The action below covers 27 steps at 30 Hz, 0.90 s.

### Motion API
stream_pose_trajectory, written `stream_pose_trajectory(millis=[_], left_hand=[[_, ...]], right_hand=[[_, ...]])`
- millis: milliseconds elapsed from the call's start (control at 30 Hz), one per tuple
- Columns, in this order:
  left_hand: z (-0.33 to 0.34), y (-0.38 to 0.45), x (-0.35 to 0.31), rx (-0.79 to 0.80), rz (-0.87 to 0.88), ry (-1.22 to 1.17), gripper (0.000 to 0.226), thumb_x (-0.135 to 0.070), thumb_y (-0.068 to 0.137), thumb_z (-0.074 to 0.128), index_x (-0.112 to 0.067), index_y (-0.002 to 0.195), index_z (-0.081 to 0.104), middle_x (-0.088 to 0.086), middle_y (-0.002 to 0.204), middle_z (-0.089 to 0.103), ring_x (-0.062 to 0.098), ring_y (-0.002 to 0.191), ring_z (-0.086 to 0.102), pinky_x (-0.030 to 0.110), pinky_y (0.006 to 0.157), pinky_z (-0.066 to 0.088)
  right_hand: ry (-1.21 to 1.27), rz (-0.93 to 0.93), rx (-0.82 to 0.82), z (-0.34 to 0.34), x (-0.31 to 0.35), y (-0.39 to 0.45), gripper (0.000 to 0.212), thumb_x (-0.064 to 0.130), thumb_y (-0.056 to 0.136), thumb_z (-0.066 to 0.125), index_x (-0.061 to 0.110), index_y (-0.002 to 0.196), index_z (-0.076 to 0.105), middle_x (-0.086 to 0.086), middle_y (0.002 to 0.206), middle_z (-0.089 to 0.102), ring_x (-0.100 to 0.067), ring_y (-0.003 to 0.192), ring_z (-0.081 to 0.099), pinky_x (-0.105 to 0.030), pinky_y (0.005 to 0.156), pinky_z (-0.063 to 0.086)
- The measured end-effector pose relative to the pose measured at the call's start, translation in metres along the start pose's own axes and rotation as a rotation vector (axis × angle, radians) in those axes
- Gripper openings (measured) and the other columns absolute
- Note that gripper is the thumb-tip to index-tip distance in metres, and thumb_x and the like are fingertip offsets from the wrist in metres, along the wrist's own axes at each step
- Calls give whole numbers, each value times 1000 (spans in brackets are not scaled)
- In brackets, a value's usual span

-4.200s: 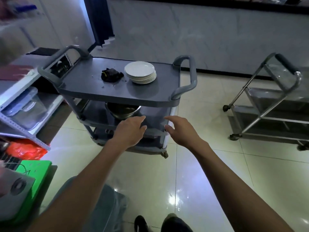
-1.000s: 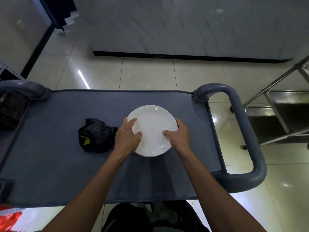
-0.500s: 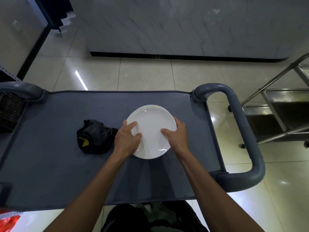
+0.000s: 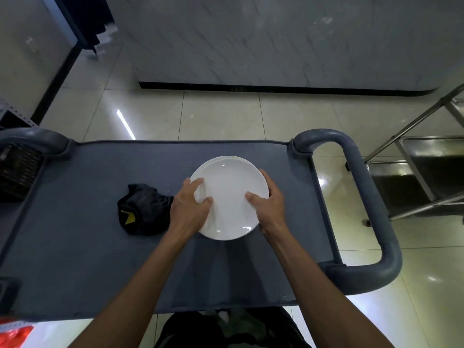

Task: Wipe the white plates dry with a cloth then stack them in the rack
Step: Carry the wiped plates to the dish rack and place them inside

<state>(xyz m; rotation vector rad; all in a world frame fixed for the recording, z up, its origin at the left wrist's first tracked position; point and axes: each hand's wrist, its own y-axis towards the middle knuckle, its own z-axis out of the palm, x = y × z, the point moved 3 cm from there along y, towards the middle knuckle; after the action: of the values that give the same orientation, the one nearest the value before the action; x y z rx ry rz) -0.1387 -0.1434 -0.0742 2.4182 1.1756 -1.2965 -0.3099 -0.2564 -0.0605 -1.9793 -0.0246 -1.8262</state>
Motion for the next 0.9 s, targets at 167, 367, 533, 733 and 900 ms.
stream_pose_trajectory(millis=[167,367,533,733,900], left_hand=[[-15,2,-11,-96,115,-142,59,-20,89,67,-32,144,48,-15,152,40,3,126,39,27,103,33],[-18,4,-27,-104,136,-244,63,-12,87,66,-33,144,48,-15,145,42,4,124,40,28,103,35],[-18,3,-33,-123,204,-196,63,-10,88,67,-25,146,47,-13,144,42,2,124,40,24,103,33],[-15,-10,-35,-174,258,-138,64,-7,89,67,-13,149,44,0,151,40,19,135,41,37,112,38],[-17,-14,-40,-209,329,-126,65,-5,87,67,-9,149,44,2,154,38,16,138,38,27,110,33]], right_hand=[[217,52,20,-6,6,-1,60,-7,82,68,25,133,62,-1,120,71,-25,108,68,-47,86,60],[262,38,34,-8,19,-3,55,-8,84,67,25,128,64,-3,119,71,-29,108,67,-48,85,60],[63,-76,-45,-9,25,-7,65,3,86,69,30,142,50,10,133,60,-8,116,60,-39,99,54],[-246,-281,-105,-8,29,-14,68,12,87,69,33,146,43,18,141,47,-3,128,44,-29,108,39],[-372,-348,-115,-11,25,-18,67,18,88,69,28,149,41,12,148,44,-4,131,41,-27,109,36]])
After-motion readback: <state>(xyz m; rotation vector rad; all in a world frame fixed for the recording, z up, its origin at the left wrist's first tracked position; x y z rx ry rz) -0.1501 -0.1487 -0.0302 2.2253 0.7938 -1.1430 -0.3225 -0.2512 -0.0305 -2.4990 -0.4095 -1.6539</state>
